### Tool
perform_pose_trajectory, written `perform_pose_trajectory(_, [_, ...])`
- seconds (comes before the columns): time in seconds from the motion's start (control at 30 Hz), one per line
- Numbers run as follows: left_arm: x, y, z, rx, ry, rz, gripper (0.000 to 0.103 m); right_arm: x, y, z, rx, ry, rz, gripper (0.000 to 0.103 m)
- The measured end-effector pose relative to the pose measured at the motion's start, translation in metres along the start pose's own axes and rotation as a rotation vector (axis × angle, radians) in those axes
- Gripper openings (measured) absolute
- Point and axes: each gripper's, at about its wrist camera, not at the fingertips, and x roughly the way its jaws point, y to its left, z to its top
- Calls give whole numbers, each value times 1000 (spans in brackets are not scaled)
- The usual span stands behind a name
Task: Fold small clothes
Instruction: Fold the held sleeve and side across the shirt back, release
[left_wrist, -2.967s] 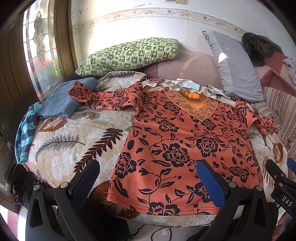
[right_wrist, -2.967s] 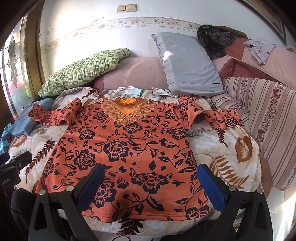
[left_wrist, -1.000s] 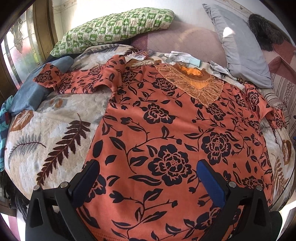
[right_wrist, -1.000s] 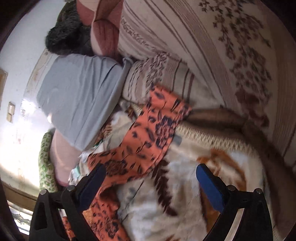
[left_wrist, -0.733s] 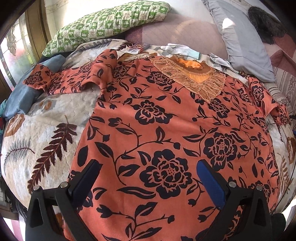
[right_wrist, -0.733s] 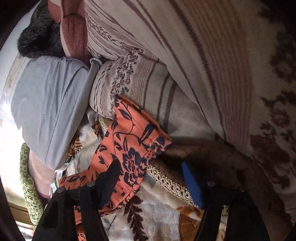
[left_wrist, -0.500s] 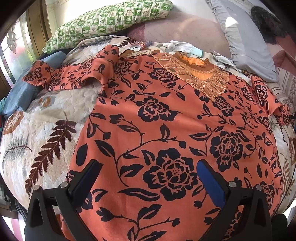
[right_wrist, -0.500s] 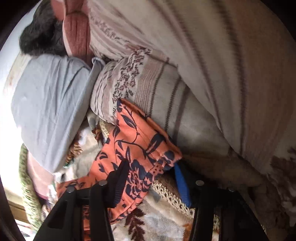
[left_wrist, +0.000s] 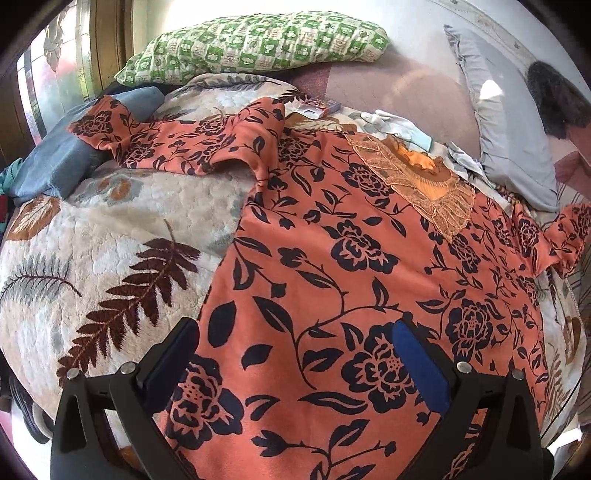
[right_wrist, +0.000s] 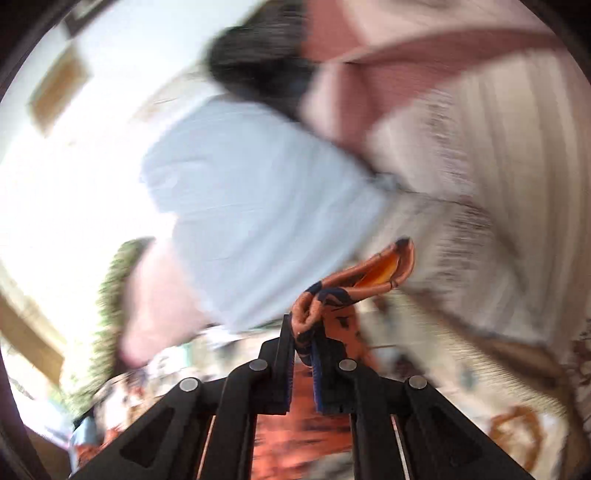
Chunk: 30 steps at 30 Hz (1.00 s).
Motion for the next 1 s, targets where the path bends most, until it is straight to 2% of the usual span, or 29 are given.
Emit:
perform_pose_trajectory(0.13, [-8, 25, 2, -56, -26, -23, 103, 4, 116, -35, -108, 34, 193, 9])
perform_pose_trajectory(0.23, [-11, 44, 3, -102, -37, -39, 103, 23, 191, -78, -168, 91, 301, 9])
perform_pose_trajectory(0.33, [-7, 61, 2, -145, -30, -43, 103, 49, 242, -131, -182, 165, 351, 9])
perform_pose_trajectory(0.43, [-1, 73, 1, -176, -15, -49, 103, 84, 273, -191, -193, 248, 368, 9])
perform_pose_trajectory(0.47, [1, 75, 0, -179, -11, -45, 103, 103, 283, -212, -209, 284, 365, 11])
perform_pose_trajectory(0.5, [3, 76, -1, -180, -7, -43, 103, 127, 292, -235, -250, 361, 347, 17])
perform_pose_trajectory(0.53, [6, 77, -2, -180, 0, -42, 103, 138, 295, -263, -290, 441, 313, 21])
perform_pose_trajectory(0.57, [7, 77, -2, -178, 6, -41, 103, 156, 297, -285, -321, 514, 278, 32])
perform_pose_trajectory(0.6, [9, 77, -3, -175, 9, -39, 103, 167, 295, -301, -326, 565, 265, 51])
perform_pose_trajectory(0.67, [9, 75, -3, -164, 6, -32, 103, 168, 283, -314, -291, 599, 295, 75])
perform_pose_trajectory(0.73, [11, 71, -2, -155, 8, -31, 103, 150, 270, -307, -262, 583, 355, 76])
perform_pose_trajectory(0.83, [10, 60, 0, -131, 10, -37, 103, 113, 233, -276, -186, 515, 406, 79])
perform_pose_trajectory(1.0, [8, 24, 21, -50, 4, -58, 103, 62, 136, -232, 14, 440, 387, 83])
